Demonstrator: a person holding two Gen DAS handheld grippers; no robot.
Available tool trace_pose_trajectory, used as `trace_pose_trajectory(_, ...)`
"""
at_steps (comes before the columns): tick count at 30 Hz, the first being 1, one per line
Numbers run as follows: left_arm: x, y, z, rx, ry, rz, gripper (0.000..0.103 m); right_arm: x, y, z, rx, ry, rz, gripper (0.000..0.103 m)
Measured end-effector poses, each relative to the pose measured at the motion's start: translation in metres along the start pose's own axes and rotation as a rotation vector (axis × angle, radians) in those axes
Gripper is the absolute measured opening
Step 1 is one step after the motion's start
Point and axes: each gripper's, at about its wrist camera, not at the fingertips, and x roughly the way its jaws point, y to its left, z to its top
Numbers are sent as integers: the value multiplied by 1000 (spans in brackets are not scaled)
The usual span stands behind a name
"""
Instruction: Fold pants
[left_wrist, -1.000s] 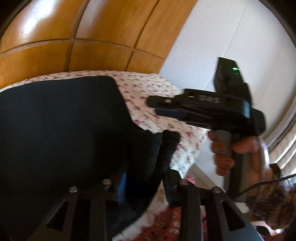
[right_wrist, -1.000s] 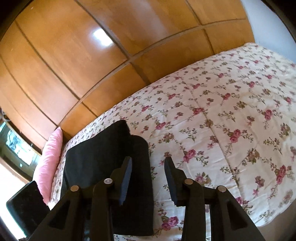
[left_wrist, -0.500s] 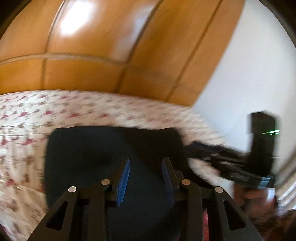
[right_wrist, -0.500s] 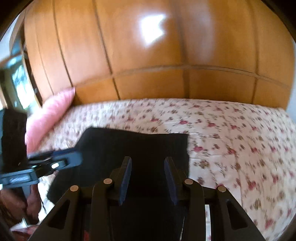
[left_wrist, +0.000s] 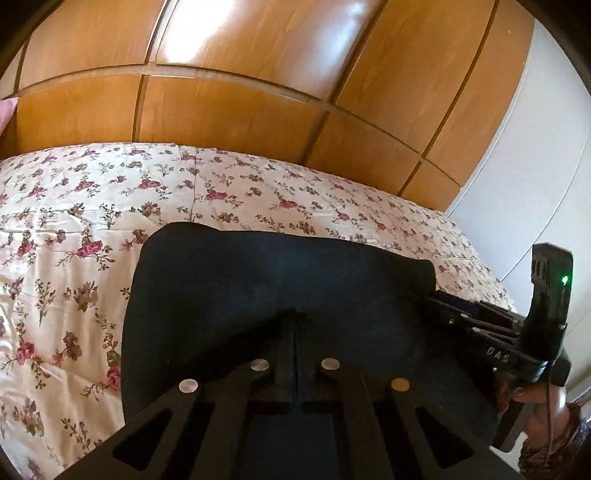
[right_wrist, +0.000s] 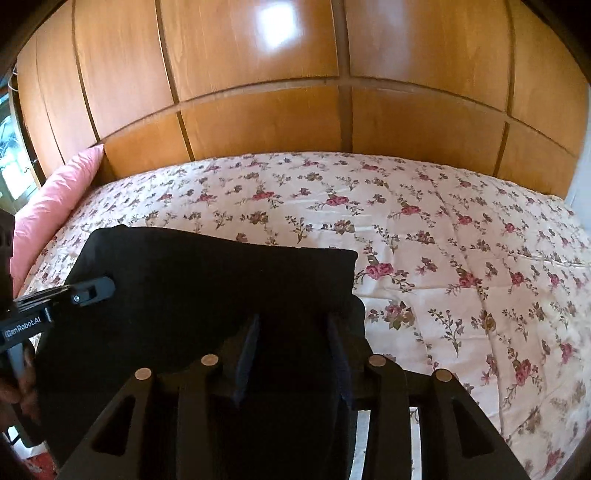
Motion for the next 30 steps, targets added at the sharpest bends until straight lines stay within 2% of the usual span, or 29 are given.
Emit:
trace_pose_trajectory(1,-3,0,2,-10,0,3,3,-5,0,-2,-1,-16,4,39)
trace_pose_trajectory(2,-8,-1,3,-15,1,13,3,-12,1,-4,1,-26,8,43)
trace_pose_trajectory(3,-12,-1,3,-15,-2,25,6,-18,-1,-6,7,-26,0,54)
trace_pose_trajectory(5,-25,-2,2,-2,-31,73,16,-24,-3,-8,26,-18,-15,62)
trace_pose_trajectory(6,-33,-3,1,19,-47,115,21,-29,-6,-12,39,-18,-5,62)
trace_pose_trajectory(9,-40,-3,-1,71,-60,216,22,-37,-11,-22,41,-2,16,64)
trace_pose_trajectory(11,-41,1,-4,82,-41,249,23,-41,-12,-27,42,1,20,65)
trace_pose_trajectory(14,-43,8,-8,68,-31,266,24,-42,-17,-31,73,11,36,71)
trace_pose_trajectory(19,-51,17,-13,36,-23,301,52,-40,-22,-34,131,29,65,74)
trace_pose_trajectory(22,-55,24,-14,-1,-12,286,57,-40,-23,-34,151,43,91,79)
trace_pose_trajectory(27,-56,30,-14,-44,18,241,57,-36,-22,-31,164,80,153,86)
trace_pose_trajectory(30,-55,31,-13,-56,33,217,57,-25,-24,-30,179,124,196,87)
